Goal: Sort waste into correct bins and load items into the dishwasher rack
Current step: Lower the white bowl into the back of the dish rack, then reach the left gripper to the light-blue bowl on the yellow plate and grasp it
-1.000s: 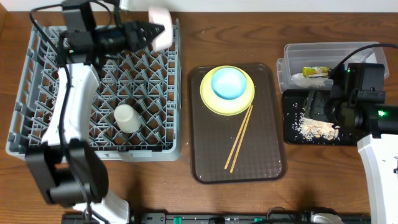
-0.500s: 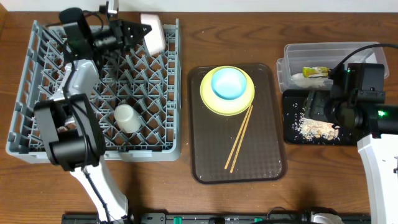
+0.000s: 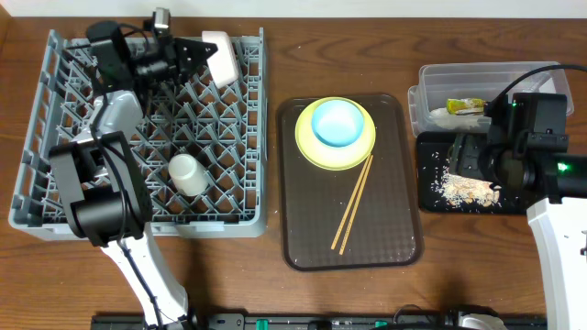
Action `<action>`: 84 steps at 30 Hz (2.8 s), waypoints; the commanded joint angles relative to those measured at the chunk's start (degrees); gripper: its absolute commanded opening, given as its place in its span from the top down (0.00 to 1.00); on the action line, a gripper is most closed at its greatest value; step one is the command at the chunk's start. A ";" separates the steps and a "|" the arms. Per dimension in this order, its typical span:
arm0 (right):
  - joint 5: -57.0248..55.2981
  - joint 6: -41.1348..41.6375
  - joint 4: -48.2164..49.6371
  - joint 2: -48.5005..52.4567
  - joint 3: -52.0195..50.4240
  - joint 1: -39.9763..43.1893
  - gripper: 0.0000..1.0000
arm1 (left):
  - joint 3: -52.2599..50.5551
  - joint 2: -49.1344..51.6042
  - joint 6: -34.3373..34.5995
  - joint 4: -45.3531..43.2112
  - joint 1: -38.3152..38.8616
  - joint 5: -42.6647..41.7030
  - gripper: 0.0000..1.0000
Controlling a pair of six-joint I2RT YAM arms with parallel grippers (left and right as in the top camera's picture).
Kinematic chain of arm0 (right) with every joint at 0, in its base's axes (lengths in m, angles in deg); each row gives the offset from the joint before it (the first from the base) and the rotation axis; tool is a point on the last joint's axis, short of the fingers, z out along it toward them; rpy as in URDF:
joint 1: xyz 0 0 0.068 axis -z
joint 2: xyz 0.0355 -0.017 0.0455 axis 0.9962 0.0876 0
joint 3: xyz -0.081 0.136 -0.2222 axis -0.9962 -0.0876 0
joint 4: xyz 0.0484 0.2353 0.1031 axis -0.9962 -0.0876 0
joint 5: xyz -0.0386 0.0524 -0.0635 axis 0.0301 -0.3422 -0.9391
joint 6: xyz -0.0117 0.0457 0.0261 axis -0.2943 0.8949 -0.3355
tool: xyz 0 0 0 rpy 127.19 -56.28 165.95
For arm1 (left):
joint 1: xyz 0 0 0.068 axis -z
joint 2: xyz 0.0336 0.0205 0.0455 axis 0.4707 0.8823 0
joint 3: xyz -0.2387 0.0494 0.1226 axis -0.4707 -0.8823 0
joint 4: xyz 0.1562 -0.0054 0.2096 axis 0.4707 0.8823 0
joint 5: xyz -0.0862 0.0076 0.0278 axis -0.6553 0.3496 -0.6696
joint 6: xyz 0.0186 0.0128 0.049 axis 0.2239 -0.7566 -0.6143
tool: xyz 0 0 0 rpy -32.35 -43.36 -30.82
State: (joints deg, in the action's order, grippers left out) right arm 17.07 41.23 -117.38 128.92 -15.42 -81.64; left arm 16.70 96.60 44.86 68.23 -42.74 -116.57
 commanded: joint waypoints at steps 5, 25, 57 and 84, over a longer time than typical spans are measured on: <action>-0.11 0.44 -0.22 -0.20 0.61 0.50 0.31 | -1.27 0.15 -6.86 6.80 -2.89 1.97 0.94; -0.13 0.42 -0.66 -0.20 0.61 0.50 0.31 | -1.27 0.15 -11.41 14.99 -4.00 7.02 0.18; -0.15 0.42 -0.85 -0.20 0.61 0.50 0.11 | -1.25 -26.88 -36.68 60.08 11.04 60.06 0.08; -0.15 0.39 -1.18 -0.20 0.61 0.44 0.09 | -1.25 -11.23 -48.46 45.42 53.59 79.03 0.13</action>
State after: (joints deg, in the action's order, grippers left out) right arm 17.05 41.29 -118.43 128.92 -15.42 -81.64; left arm 15.59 83.61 -1.52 114.18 10.18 -38.70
